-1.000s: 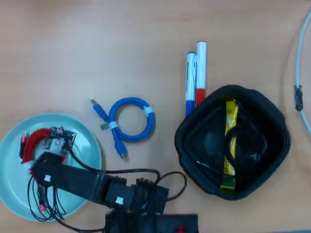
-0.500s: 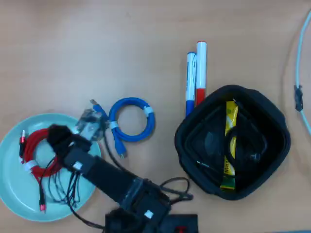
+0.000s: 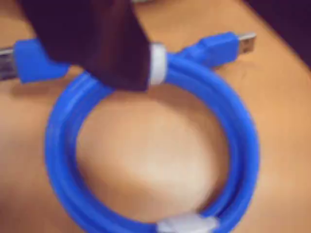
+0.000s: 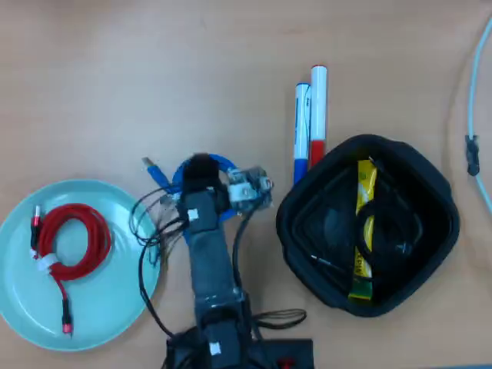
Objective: Put a black charging cable in a black bowl and put a red charging cable in a green bowl
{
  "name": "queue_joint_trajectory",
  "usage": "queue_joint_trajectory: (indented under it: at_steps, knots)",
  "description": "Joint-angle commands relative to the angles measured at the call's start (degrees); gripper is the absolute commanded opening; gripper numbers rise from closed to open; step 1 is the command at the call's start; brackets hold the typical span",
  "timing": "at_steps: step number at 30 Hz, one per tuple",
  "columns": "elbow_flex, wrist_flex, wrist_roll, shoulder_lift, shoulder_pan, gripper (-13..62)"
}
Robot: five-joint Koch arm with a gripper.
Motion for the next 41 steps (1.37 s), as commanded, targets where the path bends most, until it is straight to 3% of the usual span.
queue_joint_trajectory:
  at_steps: [1, 13, 18, 41]
  knots:
    - [3.25, -10.72, -8.96, 1.93, 3.87, 40.3]
    - [47.72, -50.36, -10.02, 20.83, 10.46, 40.6]
    - [60.73, -58.01, -9.14, 26.63, 12.30, 40.6]
    - [70.49, -63.02, -9.32, 26.89, 11.60, 40.9]
